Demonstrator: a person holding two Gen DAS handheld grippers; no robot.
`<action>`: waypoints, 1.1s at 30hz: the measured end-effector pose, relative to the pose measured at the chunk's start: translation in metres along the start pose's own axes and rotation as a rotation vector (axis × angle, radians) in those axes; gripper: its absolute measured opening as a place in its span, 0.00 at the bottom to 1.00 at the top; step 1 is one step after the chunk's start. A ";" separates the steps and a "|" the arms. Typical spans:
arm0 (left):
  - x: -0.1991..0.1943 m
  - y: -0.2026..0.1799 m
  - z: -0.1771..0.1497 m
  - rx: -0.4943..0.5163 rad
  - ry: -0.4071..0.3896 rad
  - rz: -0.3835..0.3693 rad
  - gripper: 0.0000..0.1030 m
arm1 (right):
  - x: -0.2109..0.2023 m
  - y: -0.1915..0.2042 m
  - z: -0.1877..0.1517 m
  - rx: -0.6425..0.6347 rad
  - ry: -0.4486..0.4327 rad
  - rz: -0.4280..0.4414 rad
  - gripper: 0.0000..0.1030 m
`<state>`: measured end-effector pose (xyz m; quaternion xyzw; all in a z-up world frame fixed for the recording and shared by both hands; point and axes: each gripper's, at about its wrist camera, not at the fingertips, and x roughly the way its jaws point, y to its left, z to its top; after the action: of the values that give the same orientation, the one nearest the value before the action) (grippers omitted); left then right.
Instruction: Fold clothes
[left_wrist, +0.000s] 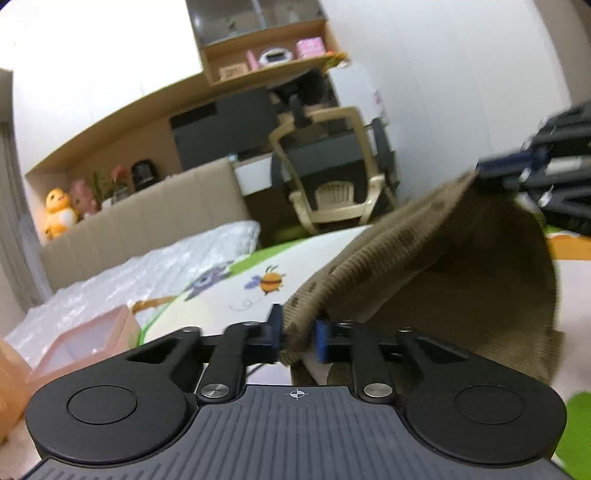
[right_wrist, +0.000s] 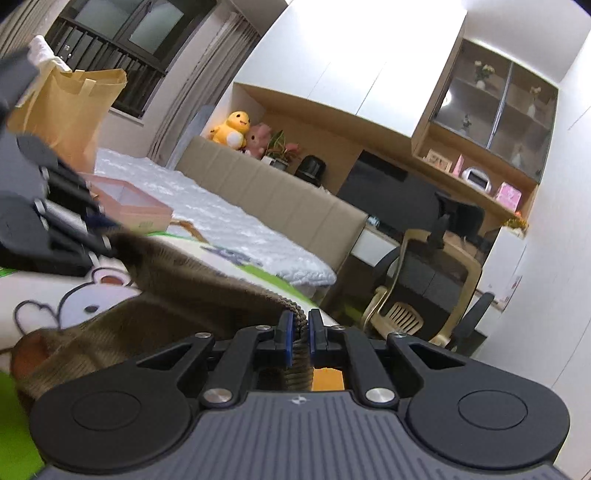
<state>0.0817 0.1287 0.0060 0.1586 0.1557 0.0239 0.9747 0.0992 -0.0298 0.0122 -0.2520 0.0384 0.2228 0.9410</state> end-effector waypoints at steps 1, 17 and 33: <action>-0.009 -0.001 -0.001 0.018 -0.006 -0.023 0.11 | -0.005 0.001 -0.003 0.002 0.005 0.009 0.08; -0.028 0.012 -0.023 -0.168 0.247 -0.231 0.79 | -0.030 -0.048 -0.035 0.411 0.186 0.231 0.47; 0.050 0.034 -0.037 -0.454 0.403 -0.319 0.92 | 0.047 -0.051 -0.074 0.567 0.402 0.352 0.83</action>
<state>0.1179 0.1775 -0.0317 -0.0965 0.3585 -0.0641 0.9263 0.1663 -0.0866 -0.0374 -0.0102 0.3245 0.3074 0.8945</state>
